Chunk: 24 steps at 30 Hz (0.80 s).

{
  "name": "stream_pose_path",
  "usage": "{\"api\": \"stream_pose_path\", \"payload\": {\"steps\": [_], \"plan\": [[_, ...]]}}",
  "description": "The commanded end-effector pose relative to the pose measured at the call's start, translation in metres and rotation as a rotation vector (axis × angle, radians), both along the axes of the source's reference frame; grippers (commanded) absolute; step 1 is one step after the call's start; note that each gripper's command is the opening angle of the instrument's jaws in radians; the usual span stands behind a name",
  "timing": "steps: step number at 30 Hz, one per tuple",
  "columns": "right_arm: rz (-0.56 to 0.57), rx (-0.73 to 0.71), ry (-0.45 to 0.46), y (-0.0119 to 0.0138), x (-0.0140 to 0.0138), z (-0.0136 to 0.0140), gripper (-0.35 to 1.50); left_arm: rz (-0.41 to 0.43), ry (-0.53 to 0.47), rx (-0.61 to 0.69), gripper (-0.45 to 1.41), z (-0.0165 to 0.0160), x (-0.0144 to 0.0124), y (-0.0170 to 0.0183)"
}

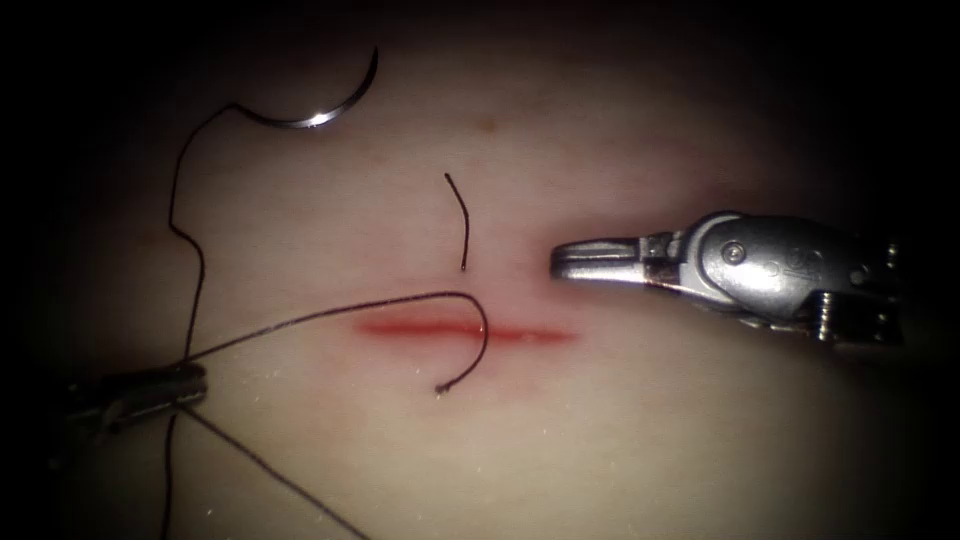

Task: Wound Closure
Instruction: Wrap suture twice, counter-clockwise, around the right jaws

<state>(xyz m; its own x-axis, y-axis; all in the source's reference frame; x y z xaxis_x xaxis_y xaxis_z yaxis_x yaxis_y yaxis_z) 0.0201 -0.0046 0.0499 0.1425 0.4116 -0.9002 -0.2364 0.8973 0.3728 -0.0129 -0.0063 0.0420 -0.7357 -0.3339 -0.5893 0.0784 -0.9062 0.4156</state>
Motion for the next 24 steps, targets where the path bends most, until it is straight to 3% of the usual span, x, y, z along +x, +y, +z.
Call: {"api": "stream_pose_path", "payload": {"steps": [1, 9, 19, 24], "plan": [[-0.007, -0.014, 0.013, 0.0002, 0.0022, 0.0021, -0.35, -0.007, -0.007, -0.001, -0.45, 0.0006, -0.0006, -0.0002], [-0.051, -0.022, 0.092, -0.0009, 0.0082, 0.0064, -0.35, -0.046, -0.062, -0.035, -0.45, 0.0003, -0.0005, 0.0024], [-0.076, 0.007, 0.184, -0.0023, 0.0106, 0.0055, -0.35, -0.070, -0.089, -0.070, -0.45, 0.0042, -0.0016, 0.0047], [-0.068, 0.024, 0.229, -0.0026, 0.0107, 0.0053, -0.35, -0.011, -0.064, -0.064, -0.45, 0.0077, -0.0030, 0.0041]]}}
